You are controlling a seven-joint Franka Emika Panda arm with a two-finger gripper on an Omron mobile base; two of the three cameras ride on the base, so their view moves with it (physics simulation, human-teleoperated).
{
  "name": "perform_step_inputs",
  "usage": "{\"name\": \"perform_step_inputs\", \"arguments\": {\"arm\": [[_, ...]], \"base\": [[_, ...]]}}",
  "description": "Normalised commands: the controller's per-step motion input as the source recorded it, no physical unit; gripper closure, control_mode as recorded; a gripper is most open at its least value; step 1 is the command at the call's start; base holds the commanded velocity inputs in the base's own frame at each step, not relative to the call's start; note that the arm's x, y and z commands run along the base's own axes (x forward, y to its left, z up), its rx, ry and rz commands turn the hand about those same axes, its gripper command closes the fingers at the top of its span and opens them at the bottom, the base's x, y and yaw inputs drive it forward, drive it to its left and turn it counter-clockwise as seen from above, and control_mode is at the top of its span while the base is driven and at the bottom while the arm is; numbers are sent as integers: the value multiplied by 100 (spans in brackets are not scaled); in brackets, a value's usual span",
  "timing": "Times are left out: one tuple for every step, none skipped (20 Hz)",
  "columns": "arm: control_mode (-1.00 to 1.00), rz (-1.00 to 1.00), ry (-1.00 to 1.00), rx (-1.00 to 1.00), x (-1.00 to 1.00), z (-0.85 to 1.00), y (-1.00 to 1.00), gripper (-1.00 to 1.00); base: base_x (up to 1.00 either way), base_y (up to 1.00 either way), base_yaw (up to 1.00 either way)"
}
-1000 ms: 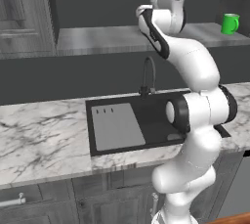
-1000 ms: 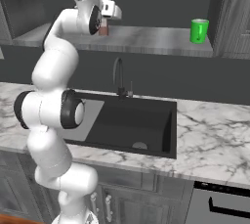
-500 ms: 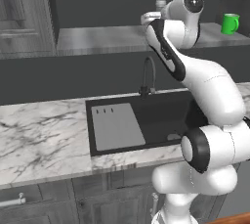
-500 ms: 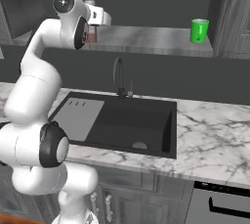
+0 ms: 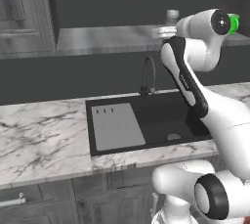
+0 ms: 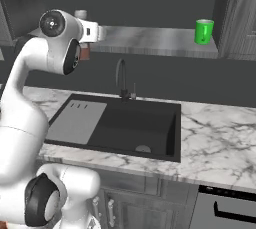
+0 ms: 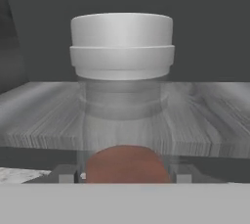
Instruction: Take the cinnamon bottle from the cabinet and place it on the dining table, next to the plate with the cupcake. Then take the chocolate from the dining counter and place it on the cupcake plate.
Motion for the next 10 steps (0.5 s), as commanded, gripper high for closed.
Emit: {"name": "perform_step_inputs", "arguments": {"arm": [[-100,5,0,0,-100,0,-7,100],[-100,5,0,0,-100,0,-1,100],[-100,5,0,0,-100,0,0,100],[-100,7,0,0,-100,-13,-2,100],[-100,8,0,0,-100,-26,-6,100],[-100,9,0,0,-100,-31,-6,100],[-100,9,0,0,-100,-34,-6,100],[-100,9,0,0,-100,-37,-2,100],[-100,10,0,0,-100,-42,0,100],[-100,10,0,0,-100,-46,0,100]], "base": [[0,0,0],[0,0,0],[0,0,0],[0,0,0],[0,0,0],[0,0,0],[0,0,0],[0,0,0],[0,0,0],[0,0,0]]}}
